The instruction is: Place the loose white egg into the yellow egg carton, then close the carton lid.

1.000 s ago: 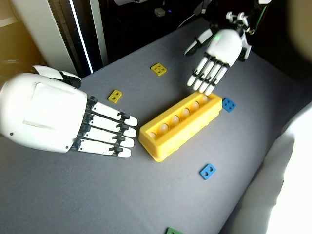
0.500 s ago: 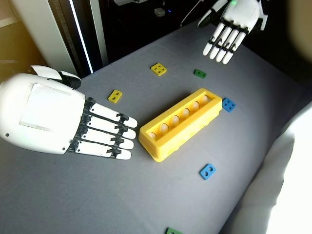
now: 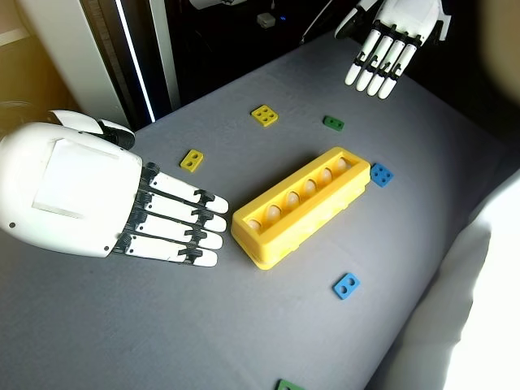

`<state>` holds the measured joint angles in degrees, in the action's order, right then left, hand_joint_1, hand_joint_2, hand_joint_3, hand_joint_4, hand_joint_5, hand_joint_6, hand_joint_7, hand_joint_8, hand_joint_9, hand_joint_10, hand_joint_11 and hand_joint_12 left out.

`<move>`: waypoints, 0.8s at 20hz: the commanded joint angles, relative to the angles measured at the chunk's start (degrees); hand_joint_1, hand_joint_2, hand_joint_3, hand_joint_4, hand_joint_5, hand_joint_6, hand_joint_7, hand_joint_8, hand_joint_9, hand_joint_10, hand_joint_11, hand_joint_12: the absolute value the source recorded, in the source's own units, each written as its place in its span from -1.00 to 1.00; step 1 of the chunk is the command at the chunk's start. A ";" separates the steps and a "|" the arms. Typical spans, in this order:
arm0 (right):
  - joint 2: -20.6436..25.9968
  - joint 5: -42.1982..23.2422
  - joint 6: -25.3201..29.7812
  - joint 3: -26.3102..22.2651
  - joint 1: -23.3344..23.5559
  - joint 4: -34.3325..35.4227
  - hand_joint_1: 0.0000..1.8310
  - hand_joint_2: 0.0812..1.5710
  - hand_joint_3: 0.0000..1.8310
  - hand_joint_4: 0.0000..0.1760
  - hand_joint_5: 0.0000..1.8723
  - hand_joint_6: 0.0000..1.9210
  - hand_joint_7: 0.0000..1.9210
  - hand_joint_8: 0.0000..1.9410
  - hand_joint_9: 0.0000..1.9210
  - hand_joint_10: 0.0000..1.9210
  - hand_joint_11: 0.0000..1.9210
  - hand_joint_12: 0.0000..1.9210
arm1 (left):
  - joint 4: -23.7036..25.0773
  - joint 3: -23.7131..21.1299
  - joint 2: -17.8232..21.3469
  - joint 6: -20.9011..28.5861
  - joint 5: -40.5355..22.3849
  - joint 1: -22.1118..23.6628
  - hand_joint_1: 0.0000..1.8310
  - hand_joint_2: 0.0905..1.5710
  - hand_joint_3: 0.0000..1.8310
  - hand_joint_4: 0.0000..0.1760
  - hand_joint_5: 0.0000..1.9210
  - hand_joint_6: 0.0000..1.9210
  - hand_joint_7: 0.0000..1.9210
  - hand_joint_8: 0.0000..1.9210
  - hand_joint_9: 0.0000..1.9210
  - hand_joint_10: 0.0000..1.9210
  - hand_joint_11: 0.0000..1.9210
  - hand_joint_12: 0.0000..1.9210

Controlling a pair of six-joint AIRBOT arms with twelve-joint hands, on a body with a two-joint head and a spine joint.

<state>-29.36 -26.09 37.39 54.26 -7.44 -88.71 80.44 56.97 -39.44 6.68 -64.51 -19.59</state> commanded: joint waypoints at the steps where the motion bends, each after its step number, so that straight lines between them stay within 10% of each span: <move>1: 0.95 -0.46 0.37 0.09 0.68 2.69 -0.52 0.04 -1.00 -1.00 -0.88 -1.00 -0.91 -1.00 -0.96 -1.00 -1.00 -0.86 | -4.07 -0.11 0.75 0.04 -2.47 0.52 -1.00 0.53 -1.00 -1.00 -1.00 -1.00 -1.00 -1.00 -1.00 -1.00 -1.00 -1.00; 5: 0.95 -0.46 0.37 0.09 0.69 2.69 -0.54 0.04 -1.00 -1.00 -0.93 -1.00 -0.95 -1.00 -0.99 -1.00 -1.00 -0.97 | 1.04 -1.17 0.70 6.15 0.39 1.62 -1.00 0.53 -1.00 -1.00 -1.00 -1.00 -1.00 -1.00 -1.00 -1.00 -1.00 -1.00; 16: 0.95 -0.33 0.37 0.08 0.69 2.69 -0.57 0.14 -0.99 -1.00 -0.89 -1.00 -0.92 -1.00 -0.96 -1.00 -1.00 -0.86 | -3.10 -4.01 0.64 0.72 5.30 -0.37 -1.00 0.53 -1.00 -1.00 -1.00 -1.00 -1.00 -1.00 -1.00 -1.00 -1.00 -1.00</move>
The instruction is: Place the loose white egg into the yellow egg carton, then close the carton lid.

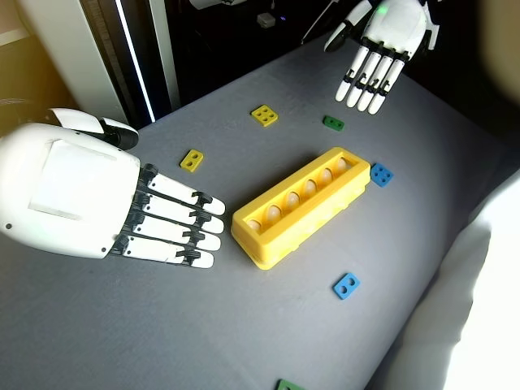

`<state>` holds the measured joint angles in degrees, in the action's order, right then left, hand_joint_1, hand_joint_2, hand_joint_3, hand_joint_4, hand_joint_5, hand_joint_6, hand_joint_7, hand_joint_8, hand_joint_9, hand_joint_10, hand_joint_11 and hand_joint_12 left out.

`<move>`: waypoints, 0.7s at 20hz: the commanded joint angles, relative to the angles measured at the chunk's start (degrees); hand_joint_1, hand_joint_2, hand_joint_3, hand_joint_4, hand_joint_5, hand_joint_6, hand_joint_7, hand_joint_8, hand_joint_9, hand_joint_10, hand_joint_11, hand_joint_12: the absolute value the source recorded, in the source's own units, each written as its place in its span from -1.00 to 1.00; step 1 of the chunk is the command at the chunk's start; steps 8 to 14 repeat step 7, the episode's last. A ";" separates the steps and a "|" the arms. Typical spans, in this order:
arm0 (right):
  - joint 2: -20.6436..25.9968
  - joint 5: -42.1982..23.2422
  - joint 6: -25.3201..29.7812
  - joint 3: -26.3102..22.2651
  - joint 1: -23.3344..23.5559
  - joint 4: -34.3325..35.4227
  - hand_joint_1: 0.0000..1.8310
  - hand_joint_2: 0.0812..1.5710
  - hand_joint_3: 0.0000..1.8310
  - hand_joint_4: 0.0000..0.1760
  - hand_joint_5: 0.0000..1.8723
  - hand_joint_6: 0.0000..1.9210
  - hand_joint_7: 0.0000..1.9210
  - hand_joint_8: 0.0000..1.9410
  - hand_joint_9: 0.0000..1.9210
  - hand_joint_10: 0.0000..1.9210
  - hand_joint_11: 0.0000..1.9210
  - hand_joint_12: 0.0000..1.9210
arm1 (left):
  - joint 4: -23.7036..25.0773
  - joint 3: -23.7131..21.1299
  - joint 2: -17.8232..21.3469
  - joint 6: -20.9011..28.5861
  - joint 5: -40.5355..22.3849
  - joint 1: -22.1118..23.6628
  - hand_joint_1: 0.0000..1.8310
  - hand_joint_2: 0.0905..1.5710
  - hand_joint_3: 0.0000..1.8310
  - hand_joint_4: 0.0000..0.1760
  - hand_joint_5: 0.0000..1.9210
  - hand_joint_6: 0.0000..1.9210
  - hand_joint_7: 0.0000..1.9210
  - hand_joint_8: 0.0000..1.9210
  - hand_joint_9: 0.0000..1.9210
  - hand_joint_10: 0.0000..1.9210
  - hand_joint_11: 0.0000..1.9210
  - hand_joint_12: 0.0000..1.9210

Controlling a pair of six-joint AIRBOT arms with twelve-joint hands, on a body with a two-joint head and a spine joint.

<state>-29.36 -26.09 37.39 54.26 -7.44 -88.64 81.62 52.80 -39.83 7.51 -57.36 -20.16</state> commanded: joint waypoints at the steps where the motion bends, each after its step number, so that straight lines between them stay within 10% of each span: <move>1: 0.95 -0.33 0.37 0.08 0.69 2.62 -0.57 0.16 -0.99 -1.00 -0.88 -1.00 -0.92 -1.00 -0.95 -0.99 -1.00 -0.82 | -4.30 0.16 1.05 -0.15 -1.75 0.20 -1.00 0.53 -1.00 -1.00 -1.00 -1.00 -1.00 -1.00 -1.00 -1.00 -1.00 -1.00; 14: 0.95 -0.35 0.37 0.07 0.68 2.62 -0.52 0.18 -0.99 -1.00 -0.90 -1.00 -0.94 -1.00 -0.98 -1.00 -1.00 -0.94 | -4.52 0.32 0.91 -0.15 -1.53 0.01 -1.00 0.53 -1.00 -1.00 -1.00 -1.00 -1.00 -1.00 -1.00 -1.00 -1.00 -1.00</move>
